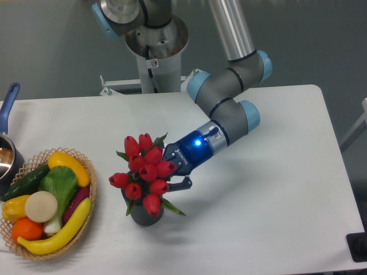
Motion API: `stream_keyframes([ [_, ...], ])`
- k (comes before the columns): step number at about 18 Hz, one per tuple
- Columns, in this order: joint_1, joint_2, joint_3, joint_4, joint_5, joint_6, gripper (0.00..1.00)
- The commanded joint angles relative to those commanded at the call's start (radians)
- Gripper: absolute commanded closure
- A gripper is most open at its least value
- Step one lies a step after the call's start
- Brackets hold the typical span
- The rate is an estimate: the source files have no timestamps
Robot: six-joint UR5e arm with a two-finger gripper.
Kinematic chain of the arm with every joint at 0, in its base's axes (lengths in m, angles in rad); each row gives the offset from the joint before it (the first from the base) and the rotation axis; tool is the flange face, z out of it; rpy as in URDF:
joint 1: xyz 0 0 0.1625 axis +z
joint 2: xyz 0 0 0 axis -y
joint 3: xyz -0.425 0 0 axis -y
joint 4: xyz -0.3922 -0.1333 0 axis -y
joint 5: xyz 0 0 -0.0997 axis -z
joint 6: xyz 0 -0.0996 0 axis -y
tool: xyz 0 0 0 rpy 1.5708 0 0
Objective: Insert the flowers into the vase
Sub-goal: 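Open the gripper to release the tulips in the vase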
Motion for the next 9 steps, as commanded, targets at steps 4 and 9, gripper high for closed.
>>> stream_keyframes([
  [4,0.005,0.009,-0.002,0.0,0.037,0.003,0.0],
  [9,0.02,0.06,0.0,0.0,0.165,0.005,0.0],
])
